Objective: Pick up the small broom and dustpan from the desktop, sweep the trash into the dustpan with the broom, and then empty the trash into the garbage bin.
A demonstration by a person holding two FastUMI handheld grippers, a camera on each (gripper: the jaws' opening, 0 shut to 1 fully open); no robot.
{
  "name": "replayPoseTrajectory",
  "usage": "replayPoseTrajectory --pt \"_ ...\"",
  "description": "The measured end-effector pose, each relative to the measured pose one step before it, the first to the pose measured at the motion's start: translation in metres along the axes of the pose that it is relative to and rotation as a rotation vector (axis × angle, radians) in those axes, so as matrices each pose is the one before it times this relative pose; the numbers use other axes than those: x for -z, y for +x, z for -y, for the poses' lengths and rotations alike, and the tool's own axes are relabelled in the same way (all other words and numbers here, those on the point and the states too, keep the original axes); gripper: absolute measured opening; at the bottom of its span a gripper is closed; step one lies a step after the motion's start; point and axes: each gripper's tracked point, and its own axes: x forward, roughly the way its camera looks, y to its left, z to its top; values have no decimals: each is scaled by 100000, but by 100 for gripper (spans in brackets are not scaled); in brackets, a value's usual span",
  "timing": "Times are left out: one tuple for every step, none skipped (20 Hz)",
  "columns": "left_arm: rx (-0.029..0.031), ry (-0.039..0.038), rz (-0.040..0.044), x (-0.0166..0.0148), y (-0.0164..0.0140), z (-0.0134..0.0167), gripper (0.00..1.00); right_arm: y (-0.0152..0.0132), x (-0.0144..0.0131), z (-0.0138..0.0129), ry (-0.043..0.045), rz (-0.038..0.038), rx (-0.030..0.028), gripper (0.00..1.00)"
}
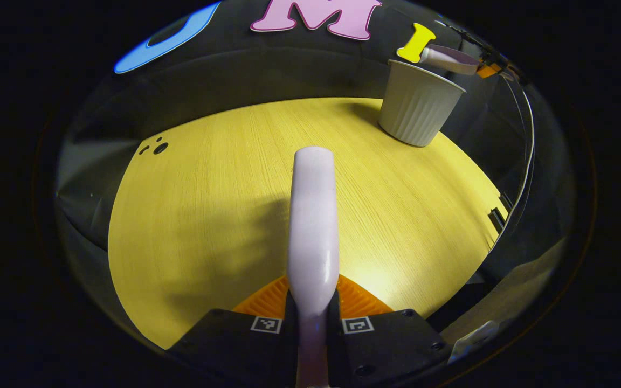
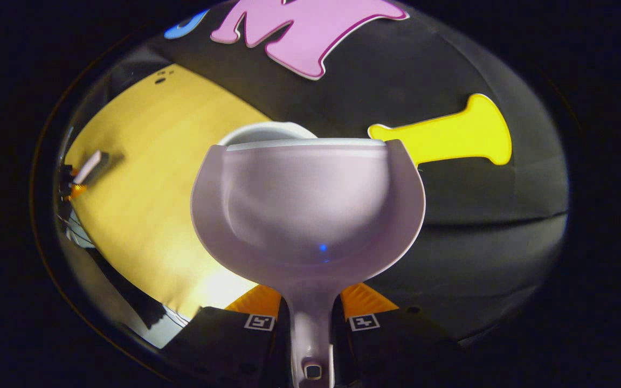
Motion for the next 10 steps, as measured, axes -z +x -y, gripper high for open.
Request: replayPoseTrajectory --pt "-546 213 -44 -71 -45 -149 27 -679 -94 -811 2729 3591 -2292 35" --pt "-479 241 -65 -123 112 -115 27 -732 197 -1265 2180 2701 -2262 35" --pt "-360 240 -47 -94 -8 -120 26 -482 341 -1391 1955 2233 -2516 35" --pt "-365 204 -275 -168 25 -20 24 -568 423 -1903 1127 1376 -3669 35" --pt "-324 323 -396 -51 28 -30 25 -447 672 -2255 1141 1276 -3622 35" --pt "-370 559 -269 24 36 -27 26 -22 710 -2380 414 639 -3900 35" --pt "-368 488 -342 -63 -8 -77 25 24 368 -1751 828 196 -3668 35" --pt "-457 371 -196 -26 85 -35 26 767 1203 -2201 598 -357 -3569 35" --pt "-516 165 -239 -33 31 -51 26 987 937 -2126 1652 -207 -2612 35" --pt "-88 32 -300 -50 83 -8 26 873 977 -2022 976 -780 -3236 36"
